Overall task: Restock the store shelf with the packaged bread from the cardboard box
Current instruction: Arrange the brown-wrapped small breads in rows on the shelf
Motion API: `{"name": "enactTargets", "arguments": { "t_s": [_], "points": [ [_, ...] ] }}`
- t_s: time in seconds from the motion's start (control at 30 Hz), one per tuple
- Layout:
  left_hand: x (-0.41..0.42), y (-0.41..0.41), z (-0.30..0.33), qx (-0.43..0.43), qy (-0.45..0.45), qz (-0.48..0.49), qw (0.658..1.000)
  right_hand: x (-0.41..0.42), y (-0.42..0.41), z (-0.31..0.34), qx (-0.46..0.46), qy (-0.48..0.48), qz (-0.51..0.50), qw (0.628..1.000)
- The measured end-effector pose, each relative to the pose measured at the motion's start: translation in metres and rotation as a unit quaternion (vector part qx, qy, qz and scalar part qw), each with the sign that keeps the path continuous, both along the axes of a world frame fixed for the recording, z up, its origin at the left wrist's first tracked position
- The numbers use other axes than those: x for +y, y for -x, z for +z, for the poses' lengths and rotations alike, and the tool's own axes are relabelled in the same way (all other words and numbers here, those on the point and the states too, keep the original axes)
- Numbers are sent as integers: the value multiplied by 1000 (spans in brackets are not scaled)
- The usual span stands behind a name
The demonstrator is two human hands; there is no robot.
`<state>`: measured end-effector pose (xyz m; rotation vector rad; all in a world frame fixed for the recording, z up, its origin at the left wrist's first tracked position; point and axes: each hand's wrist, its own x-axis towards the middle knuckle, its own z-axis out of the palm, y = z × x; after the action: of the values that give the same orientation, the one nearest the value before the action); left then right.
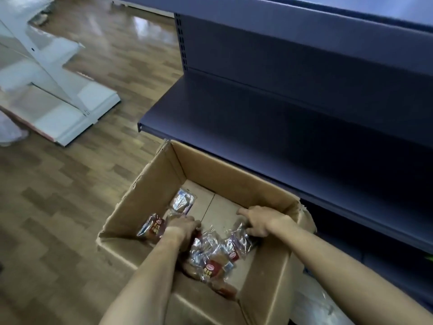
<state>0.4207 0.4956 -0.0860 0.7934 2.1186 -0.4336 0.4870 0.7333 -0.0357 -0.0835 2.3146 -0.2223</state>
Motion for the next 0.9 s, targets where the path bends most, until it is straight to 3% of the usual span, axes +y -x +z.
{"name": "enactTargets", "arguments": {
  "t_s": [0.3, 0.57, 0.9],
  "points": [
    [3, -9, -28, 73, 80, -161, 981, 1, 5, -20, -17, 15, -20, 1000],
    [8, 1, -22, 125, 65, -180, 974, -1, 5, -19, -29, 7, -11, 999],
    [5, 4, 22, 214, -92, -116, 966, -4, 2, -16, -38, -4, -13, 999]
  ]
}}
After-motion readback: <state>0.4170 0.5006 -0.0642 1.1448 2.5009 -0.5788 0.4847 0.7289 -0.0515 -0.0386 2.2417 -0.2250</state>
